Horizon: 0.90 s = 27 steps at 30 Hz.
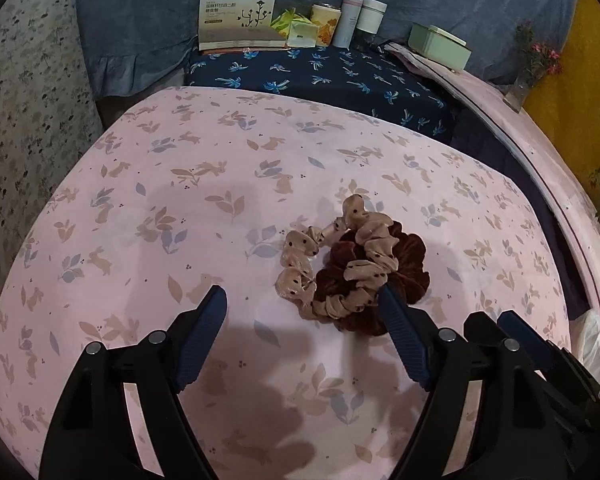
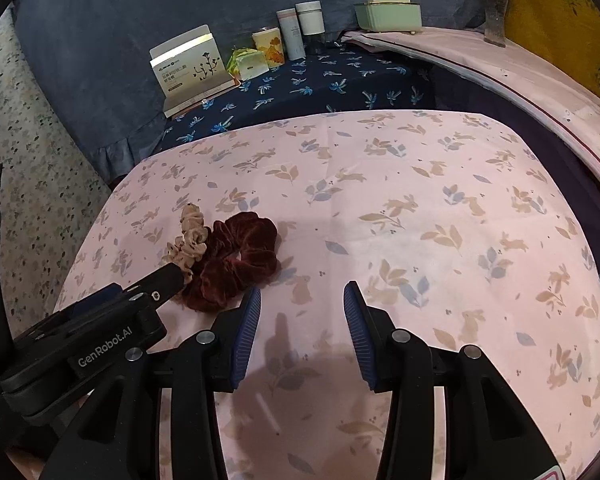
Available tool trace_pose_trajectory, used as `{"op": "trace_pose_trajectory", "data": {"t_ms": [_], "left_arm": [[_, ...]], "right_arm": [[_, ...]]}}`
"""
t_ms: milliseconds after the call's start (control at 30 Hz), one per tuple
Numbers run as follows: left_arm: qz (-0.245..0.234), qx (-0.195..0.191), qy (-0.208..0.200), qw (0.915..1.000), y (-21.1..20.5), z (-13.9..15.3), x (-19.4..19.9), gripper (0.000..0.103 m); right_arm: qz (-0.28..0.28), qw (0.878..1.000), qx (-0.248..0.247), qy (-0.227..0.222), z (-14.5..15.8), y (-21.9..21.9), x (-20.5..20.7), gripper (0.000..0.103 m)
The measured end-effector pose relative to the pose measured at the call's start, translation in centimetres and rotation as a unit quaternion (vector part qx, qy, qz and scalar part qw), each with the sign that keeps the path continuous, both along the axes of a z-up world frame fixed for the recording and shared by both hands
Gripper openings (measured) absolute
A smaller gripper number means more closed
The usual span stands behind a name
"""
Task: Collect trash
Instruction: 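Move both grippers back to the two scrunchies on the table, then grasp the brown scrunchie with the left gripper while the right gripper grasps the dark-red scrunchie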
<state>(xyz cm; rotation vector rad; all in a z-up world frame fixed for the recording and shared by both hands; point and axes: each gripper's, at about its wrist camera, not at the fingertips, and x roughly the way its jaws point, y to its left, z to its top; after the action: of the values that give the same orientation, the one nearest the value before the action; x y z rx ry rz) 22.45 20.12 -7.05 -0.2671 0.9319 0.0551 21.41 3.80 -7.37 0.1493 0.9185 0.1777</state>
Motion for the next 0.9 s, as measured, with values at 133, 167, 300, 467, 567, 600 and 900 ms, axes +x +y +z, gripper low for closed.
{"op": "trace_pose_trajectory", "data": {"t_ms": [133, 167, 300, 467, 567, 600, 900], "left_arm": [[-0.021, -0.045, -0.001, 0.9988, 0.7, -0.4, 1.0, 0.074], [-0.027, -0.054, -0.001, 0.9982, 0.7, -0.5, 1.3, 0.074], [-0.055, -0.064, -0.006, 0.9964, 0.2, -0.6, 1.8, 0.074], [-0.084, -0.072, 0.000, 0.9938, -0.2, -1.0, 2.1, 0.045], [-0.090, -0.081, 0.006, 0.9926, 0.3, -1.3, 2.1, 0.024], [-0.090, -0.084, 0.005, 0.9923, 0.6, -1.3, 2.0, 0.020], [-0.062, -0.090, -0.001, 0.9940, 3.0, -1.2, 1.3, 0.012]], "right_arm": [[-0.004, 1.000, 0.004, -0.005, 0.2, -0.1, 1.6, 0.043], [-0.006, 1.000, 0.004, -0.005, 0.2, -0.4, 1.9, 0.043], [-0.013, 1.000, 0.002, -0.004, 0.1, -1.1, 2.5, 0.043], [-0.008, 1.000, 0.011, 0.003, -0.1, -0.8, 3.1, 0.043], [0.003, 1.000, 0.009, 0.003, -0.2, 0.0, 3.4, 0.043], [0.007, 1.000, 0.009, 0.004, -0.4, 0.4, 3.5, 0.043], [0.032, 0.999, -0.002, 0.022, -2.0, 3.5, 4.5, 0.043]]}}
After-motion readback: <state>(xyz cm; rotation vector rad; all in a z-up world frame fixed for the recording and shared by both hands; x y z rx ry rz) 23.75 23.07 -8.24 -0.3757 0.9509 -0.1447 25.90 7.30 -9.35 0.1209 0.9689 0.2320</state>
